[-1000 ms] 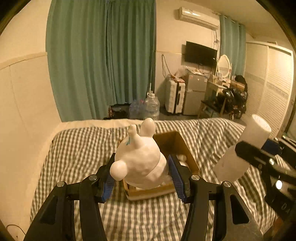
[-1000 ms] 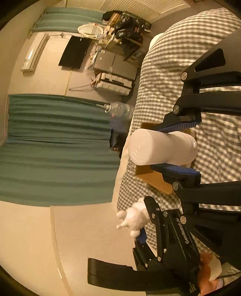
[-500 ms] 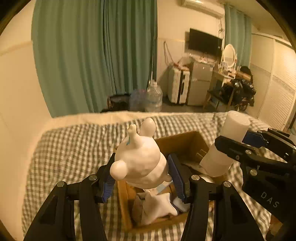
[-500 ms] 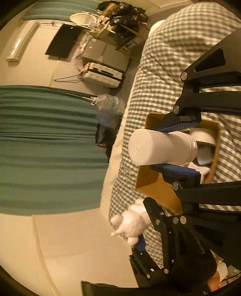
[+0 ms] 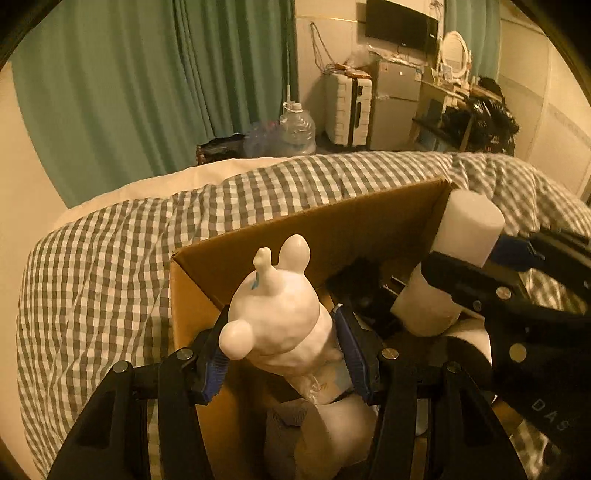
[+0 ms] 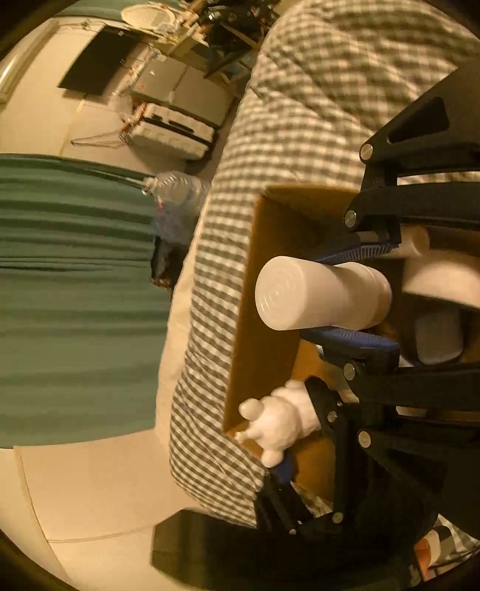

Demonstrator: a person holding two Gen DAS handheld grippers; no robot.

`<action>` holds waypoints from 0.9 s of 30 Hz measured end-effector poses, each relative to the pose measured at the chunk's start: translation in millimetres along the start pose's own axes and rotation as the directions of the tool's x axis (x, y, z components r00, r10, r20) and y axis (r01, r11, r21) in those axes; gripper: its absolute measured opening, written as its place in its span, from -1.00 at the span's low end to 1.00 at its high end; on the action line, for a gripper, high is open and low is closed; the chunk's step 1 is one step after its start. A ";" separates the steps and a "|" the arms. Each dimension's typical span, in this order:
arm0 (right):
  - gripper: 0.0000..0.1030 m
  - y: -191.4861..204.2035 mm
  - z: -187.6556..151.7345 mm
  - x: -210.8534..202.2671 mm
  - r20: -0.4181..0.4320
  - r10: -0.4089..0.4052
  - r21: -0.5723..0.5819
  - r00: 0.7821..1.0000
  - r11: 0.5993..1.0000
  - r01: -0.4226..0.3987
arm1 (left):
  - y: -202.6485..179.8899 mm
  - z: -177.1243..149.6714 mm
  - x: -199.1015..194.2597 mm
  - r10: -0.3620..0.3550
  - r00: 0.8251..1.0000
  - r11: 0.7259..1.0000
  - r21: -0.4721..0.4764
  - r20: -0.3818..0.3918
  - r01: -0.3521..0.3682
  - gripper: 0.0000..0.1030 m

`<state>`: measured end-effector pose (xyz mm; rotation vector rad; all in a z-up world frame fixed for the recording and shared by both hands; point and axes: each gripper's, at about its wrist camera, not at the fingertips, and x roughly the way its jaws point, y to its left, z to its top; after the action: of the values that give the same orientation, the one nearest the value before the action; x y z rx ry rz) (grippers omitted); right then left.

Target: Organize objects

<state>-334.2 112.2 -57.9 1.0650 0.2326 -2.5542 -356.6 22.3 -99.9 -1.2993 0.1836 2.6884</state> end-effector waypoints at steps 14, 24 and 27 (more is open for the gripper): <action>0.34 5.2 0.7 -89.9 0.081 -0.122 0.025 0.989 0.992 0.120 | -1.4 -4.3 -88.7 0.078 0.995 0.996 0.034 0.069 -0.081 0.80; 0.52 29.5 17.8 -200.3 0.187 -0.210 0.018 0.960 0.977 0.210 | 3.1 7.9 -219.6 0.106 0.967 0.994 -0.012 0.232 -0.106 0.89; 0.61 36.5 25.4 -237.6 0.233 -0.225 0.038 0.946 0.974 0.222 | 2.2 9.7 -259.0 0.125 0.947 0.992 -0.028 0.295 -0.122 0.94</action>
<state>-182.1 134.4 128.6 0.7650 0.2901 -2.8589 -205.4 0.8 109.6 -0.8961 0.2229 2.9503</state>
